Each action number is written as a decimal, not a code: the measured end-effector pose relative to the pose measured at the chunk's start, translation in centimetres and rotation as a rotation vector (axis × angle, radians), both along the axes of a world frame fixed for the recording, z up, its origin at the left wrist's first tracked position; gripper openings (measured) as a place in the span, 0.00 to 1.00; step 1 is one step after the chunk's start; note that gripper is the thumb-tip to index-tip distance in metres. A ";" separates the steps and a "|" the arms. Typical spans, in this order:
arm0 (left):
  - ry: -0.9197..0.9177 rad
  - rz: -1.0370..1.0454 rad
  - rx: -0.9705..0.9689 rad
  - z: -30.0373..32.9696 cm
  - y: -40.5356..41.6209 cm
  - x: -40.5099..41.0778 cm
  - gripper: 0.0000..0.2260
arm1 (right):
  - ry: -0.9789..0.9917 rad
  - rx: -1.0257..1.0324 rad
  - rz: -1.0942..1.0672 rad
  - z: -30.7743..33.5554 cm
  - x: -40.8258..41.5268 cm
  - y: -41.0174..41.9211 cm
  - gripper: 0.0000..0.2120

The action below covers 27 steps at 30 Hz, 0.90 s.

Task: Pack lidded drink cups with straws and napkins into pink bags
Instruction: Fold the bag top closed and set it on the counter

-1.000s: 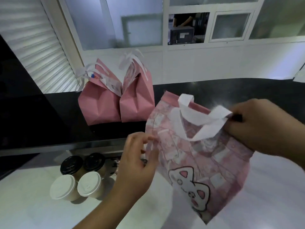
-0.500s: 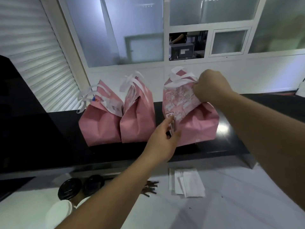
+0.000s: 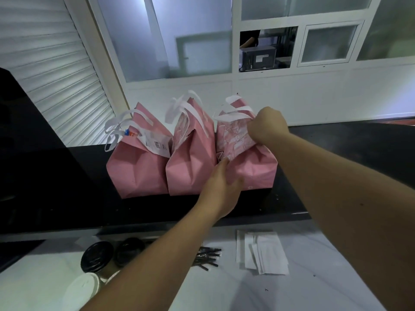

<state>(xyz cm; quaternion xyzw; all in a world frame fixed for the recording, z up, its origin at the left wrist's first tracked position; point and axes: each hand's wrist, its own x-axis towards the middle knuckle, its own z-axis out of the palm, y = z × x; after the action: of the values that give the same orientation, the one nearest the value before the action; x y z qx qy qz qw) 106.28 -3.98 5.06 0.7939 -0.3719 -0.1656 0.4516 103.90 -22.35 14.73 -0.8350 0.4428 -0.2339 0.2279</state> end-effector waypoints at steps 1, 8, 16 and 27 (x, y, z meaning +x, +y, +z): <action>-0.007 0.001 0.010 0.0 0.1 0.0 0.32 | -0.002 0.018 0.004 0.0 -0.1 0.0 0.16; -0.067 -0.016 -0.009 0.4 2.3 -0.9 0.28 | 0.052 -0.132 0.100 2.2 -3.7 2.9 0.21; -0.196 -0.091 0.072 -0.6 7.0 -3.2 0.27 | 0.119 -0.205 0.147 -3.2 -13.4 12.3 0.19; -0.600 -0.418 0.345 -5.7 9.2 -15.6 0.27 | 0.452 -0.062 -0.182 -14.7 -32.0 22.3 0.27</action>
<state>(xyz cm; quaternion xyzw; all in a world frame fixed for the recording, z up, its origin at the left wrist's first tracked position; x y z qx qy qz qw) 90.69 5.19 -0.63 0.7783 -0.6076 -0.0747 0.1398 71.93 -0.08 0.03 -0.8293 0.5487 -0.0742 0.0755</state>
